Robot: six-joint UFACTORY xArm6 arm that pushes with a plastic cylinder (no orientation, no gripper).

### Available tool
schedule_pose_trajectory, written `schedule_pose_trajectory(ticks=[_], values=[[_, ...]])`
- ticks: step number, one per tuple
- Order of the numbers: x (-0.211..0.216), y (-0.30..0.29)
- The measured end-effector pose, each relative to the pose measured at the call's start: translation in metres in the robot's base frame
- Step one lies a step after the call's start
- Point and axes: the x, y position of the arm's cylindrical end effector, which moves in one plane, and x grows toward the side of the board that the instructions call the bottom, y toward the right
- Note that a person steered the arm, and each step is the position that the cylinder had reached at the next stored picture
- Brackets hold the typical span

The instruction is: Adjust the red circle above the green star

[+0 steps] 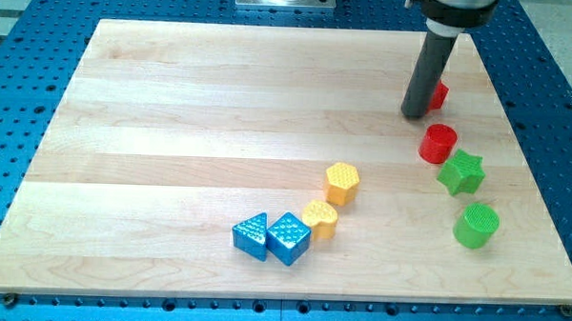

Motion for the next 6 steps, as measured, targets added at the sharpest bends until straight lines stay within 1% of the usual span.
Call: schedule_pose_trajectory(ticks=[1, 2, 3, 5, 6], values=[[0.008, -0.040], [0.078, -0.056], [0.124, -0.030], [0.073, 0.008], [0.061, -0.012]])
